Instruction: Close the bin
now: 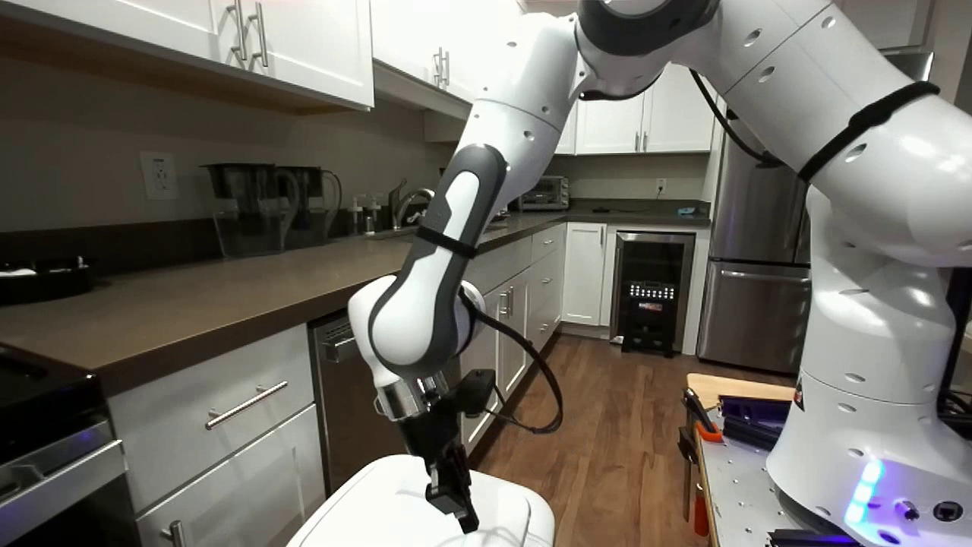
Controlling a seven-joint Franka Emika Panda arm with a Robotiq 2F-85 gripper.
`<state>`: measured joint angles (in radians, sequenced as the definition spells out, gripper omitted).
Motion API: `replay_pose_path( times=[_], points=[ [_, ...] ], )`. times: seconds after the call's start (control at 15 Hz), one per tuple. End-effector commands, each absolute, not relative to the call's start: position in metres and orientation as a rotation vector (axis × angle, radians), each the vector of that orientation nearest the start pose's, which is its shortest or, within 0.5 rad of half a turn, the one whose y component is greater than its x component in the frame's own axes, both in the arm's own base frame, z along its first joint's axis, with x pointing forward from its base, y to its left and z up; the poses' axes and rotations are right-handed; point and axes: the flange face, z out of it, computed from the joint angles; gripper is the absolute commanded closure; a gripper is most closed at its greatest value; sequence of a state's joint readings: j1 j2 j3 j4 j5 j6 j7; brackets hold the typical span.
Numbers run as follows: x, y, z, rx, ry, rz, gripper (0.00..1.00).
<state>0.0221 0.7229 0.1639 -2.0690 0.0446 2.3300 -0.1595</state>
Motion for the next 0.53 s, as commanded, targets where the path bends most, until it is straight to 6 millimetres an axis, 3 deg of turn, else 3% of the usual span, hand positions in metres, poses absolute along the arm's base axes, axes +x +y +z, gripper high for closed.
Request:
replay_pose_path(
  times=[0.0,0.4,0.47],
  points=[
    [0.521,0.104,0.095,-2.903,-0.368,0.795,0.95],
    [0.546,0.107,0.148,-2.923,-0.333,0.812,0.95],
    [0.544,0.103,0.131,-2.909,-0.366,0.799,0.95]
  ],
)
